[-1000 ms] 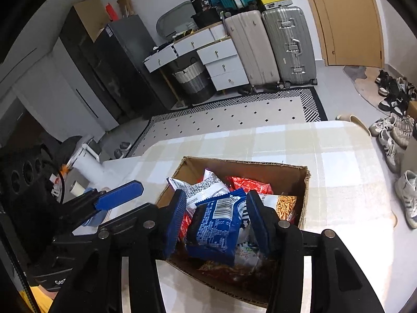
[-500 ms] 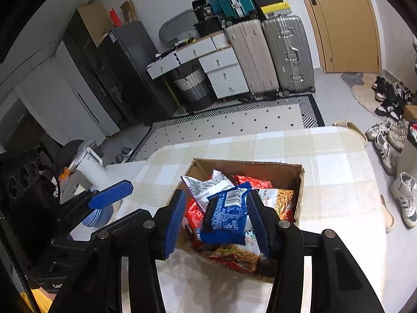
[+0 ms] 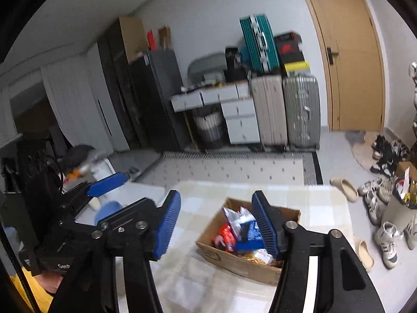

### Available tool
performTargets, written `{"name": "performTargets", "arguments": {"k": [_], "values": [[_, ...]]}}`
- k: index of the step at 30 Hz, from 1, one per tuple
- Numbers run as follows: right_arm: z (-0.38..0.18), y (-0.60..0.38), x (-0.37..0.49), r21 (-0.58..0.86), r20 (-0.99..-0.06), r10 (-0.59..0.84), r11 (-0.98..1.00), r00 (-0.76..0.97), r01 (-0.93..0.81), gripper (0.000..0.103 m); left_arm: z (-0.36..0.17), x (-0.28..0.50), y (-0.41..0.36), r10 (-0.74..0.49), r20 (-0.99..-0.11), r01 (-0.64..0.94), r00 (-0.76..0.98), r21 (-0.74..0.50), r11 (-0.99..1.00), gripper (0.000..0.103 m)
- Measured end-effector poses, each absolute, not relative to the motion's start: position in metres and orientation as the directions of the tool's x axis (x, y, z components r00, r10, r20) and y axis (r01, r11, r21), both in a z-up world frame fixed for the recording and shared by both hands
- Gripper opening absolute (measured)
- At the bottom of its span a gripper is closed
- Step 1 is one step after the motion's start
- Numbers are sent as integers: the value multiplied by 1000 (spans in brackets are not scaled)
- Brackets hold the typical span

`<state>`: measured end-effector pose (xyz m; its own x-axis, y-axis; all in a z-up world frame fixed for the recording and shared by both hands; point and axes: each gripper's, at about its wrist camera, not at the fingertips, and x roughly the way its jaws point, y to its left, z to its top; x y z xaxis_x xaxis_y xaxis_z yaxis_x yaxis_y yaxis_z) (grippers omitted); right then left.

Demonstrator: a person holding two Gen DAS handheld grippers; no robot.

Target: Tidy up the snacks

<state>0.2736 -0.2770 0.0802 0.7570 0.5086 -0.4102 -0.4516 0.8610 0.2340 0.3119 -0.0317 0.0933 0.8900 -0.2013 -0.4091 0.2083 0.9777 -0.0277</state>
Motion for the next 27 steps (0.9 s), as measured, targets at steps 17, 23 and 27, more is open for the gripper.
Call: {"name": "performTargets", "arguments": {"k": [17, 23, 27], "values": [[118, -329, 85, 125, -136, 442, 895, 887, -427, 102, 176, 111, 12, -92, -195, 91, 976, -17, 996, 102], [82, -346, 57, 99, -116, 394, 918, 912, -384, 103, 153, 66, 40, 10, -186, -19, 982, -47, 999, 102], [68, -343, 51, 53, -118, 368, 930, 922, -364, 103, 129, 61, 53, 37, -214, -48, 976, -50, 998, 102]]}}
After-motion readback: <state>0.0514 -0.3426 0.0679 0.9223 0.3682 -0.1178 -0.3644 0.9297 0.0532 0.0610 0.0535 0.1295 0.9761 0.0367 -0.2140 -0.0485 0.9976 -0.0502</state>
